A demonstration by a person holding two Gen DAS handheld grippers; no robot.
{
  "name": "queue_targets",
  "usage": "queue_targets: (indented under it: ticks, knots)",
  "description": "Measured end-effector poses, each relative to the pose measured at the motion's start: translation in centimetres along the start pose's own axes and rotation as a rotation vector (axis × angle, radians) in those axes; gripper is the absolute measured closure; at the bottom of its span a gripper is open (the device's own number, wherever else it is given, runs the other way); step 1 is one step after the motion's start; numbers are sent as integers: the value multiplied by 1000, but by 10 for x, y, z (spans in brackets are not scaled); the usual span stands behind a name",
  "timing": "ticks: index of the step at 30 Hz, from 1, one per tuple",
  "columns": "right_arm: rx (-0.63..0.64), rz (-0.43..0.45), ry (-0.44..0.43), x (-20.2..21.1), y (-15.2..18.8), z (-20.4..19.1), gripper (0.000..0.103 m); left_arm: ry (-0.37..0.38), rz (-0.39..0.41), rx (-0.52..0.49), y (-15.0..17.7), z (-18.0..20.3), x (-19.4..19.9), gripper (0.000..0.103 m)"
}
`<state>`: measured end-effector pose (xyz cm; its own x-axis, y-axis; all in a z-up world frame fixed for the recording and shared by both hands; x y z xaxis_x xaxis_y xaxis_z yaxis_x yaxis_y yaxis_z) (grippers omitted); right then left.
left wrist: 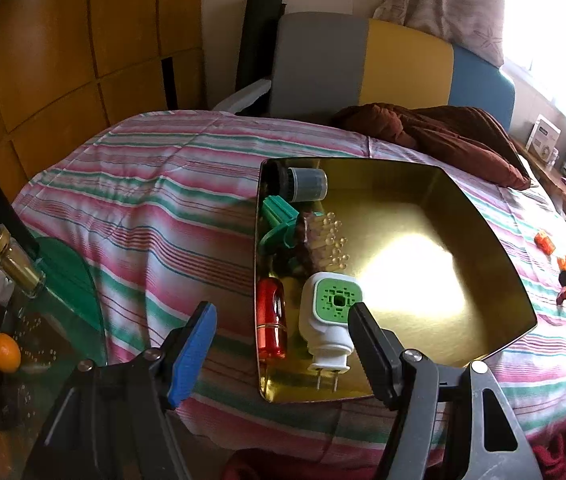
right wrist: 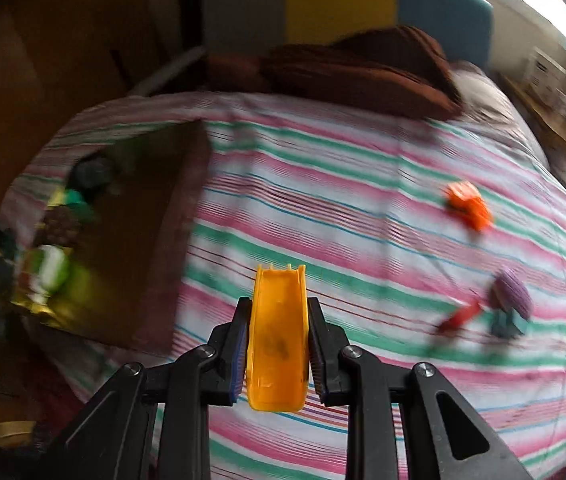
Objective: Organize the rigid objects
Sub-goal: 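Carry the yellow slide piece over the gold tray with the right tool, then open the right tool to drop the yellow piece into the tray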
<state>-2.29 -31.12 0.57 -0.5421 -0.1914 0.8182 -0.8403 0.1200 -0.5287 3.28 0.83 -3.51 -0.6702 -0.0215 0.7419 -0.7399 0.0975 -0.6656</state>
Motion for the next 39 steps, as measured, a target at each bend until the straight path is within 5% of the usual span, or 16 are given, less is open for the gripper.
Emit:
queue_targets:
  ticks: [6,18,24,28,39]
  knots:
    - [119,-23,-127,-28,-20,-70,78,-12,-13,16,3,-7,-4,34]
    - [246,-151,-207,-116,-19,-165,78,-52,-24,81,5,-32,-9,34]
    - [277,-221,-159,-146,1,-179,78,-69,-20,84,7,-35,-9,34]
    - [252,-251,-258,-157,12,-188,77,-68,-22,77,8,-34,-9,34]
    - [209,-213,-294,-151,15,-180,70,-65,-19,59,10,-29,-6,34]
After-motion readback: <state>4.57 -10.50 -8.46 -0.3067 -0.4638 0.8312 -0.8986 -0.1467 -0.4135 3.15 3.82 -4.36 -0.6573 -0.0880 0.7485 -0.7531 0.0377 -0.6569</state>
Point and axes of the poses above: each gripper's, at about its wrist camera, not at the fingertips, and x roughly against the way its jaws point, z to its right, y to its underside, the point moved 1 cm from there along -x, roughly the way its jaws point, and after that the axes turned 10 degrees about -y, right-handed, at the moved point
